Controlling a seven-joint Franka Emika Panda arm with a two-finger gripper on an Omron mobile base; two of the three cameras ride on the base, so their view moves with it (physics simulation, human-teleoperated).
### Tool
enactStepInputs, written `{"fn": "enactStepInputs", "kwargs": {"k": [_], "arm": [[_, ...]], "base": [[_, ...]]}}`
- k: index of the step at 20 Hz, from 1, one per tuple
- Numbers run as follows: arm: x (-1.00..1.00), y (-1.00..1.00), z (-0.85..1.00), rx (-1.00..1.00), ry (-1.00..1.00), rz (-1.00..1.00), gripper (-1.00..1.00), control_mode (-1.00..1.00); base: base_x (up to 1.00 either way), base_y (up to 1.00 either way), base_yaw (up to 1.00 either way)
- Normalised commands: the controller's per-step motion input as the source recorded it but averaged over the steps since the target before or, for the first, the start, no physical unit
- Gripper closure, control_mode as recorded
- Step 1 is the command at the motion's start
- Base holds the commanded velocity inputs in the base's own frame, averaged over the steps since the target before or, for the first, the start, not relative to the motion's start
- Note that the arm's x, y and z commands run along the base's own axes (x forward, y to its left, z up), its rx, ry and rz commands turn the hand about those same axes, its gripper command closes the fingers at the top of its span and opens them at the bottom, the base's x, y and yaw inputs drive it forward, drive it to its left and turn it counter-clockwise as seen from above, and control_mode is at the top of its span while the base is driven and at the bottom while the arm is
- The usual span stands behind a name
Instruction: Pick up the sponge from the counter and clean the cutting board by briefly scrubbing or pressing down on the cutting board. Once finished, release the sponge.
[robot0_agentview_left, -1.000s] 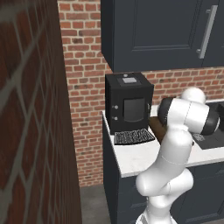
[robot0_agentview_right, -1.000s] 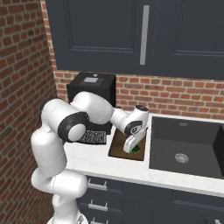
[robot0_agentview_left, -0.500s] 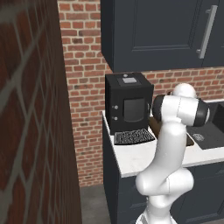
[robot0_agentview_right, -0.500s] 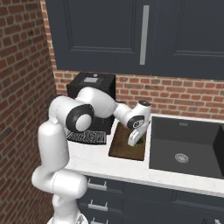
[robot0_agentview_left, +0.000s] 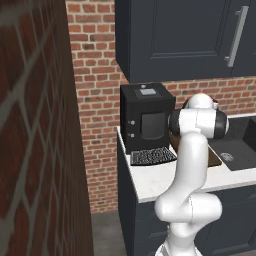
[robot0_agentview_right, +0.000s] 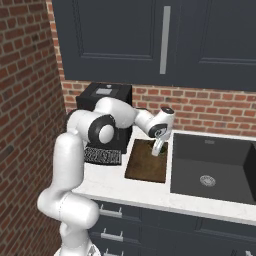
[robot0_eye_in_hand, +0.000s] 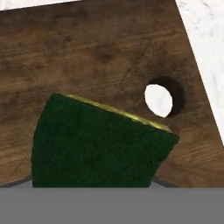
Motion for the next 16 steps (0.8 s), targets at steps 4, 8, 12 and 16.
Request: {"fn": "enactStepInputs", "kwargs": {"k": [4, 8, 12, 16], "arm": [[-0.42, 0.30, -0.20, 0.00, -0.04, 0.37, 1.00, -1.00], [-1.00, 0.48, -0.33, -0.01, -0.07, 0.31, 1.00, -1.00], [-1.00, 0.44, -0.18, 0.00, -0.08, 0.23, 1.00, -1.00], [-1.00, 0.65, 0.00, 0.00, -0.13, 0.12, 1.00, -1.00]], "base": [[0.00, 0.00, 0.00], [0.00, 0.00, 0.00], [0.00, 0.00, 0.00], [0.00, 0.00, 0.00]]}}
